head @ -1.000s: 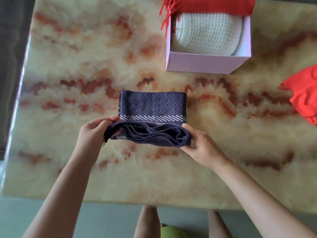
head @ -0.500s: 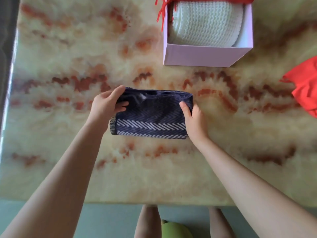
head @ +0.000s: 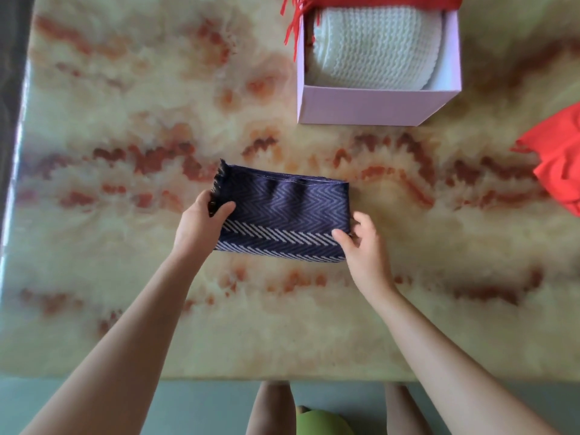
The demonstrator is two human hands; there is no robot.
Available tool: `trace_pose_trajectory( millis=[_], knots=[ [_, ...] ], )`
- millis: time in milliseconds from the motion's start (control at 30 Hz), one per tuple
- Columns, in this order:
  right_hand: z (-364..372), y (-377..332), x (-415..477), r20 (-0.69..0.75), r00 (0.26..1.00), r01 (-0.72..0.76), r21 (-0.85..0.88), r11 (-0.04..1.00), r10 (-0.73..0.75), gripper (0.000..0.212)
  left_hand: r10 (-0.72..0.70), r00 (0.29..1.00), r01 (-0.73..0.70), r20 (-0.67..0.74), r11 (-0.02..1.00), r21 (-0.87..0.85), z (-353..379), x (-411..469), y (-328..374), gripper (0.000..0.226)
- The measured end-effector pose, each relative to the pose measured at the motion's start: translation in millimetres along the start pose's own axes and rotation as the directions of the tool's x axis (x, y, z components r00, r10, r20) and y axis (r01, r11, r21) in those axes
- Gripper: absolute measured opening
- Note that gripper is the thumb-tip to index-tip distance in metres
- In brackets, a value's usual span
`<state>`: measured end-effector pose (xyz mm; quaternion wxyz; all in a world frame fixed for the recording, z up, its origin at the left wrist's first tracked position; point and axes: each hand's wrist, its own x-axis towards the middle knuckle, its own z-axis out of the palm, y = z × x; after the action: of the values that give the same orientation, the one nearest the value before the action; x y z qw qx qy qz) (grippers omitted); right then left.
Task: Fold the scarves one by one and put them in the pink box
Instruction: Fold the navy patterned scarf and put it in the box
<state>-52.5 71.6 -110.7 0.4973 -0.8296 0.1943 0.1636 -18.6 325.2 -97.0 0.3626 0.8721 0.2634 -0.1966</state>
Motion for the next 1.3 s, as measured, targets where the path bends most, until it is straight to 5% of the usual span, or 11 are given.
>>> trace_pose_trajectory(
  millis=[167,400,533,667,800,1100,1200,1300],
  knots=[
    [9,-13,11,-0.189,0.972,0.105,-0.199,0.974,-0.143,0.033,0.078,0.982,-0.044,-0.173,0.98,0.193,12,-1,5,0.037],
    [19,-5,10,-0.259,0.966,-0.081,-0.348,0.934,-0.013,0.036,0.044,0.985,0.019,-0.165,0.932,0.363,23,2,2,0.036],
    [14,-7,11,-0.296,0.955,-0.057,-0.288,0.956,-0.033,0.025,0.067,0.975,-0.043,-0.213,0.992,0.117,22,4,-8,0.036],
    [3,-1,4,-0.133,0.986,0.087,-0.104,0.991,-0.101,0.029,-0.062,0.994,0.039,-0.085,0.969,-0.242,12,-2,-8,0.047],
    [-1,-6,5,-0.035,0.999,-0.003,0.127,0.992,0.007,0.039,-0.096,0.994,0.105,0.046,0.953,-0.284,6,-6,-12,0.051],
    [0,-17,1,0.041,0.999,0.028,0.083,0.996,-0.031,0.05,0.002,0.999,0.019,0.043,0.882,-0.472,-6,-16,-17,0.045],
    [-7,-10,-6,0.123,0.992,-0.023,0.021,1.0,0.021,0.041,-0.036,0.983,0.127,0.181,0.844,-0.521,-10,-21,-21,0.034],
    [-15,-6,-12,0.241,0.966,-0.128,0.118,0.985,0.096,0.041,0.035,0.9,0.296,0.434,0.682,-0.669,-11,-29,-24,0.015]
  ],
)
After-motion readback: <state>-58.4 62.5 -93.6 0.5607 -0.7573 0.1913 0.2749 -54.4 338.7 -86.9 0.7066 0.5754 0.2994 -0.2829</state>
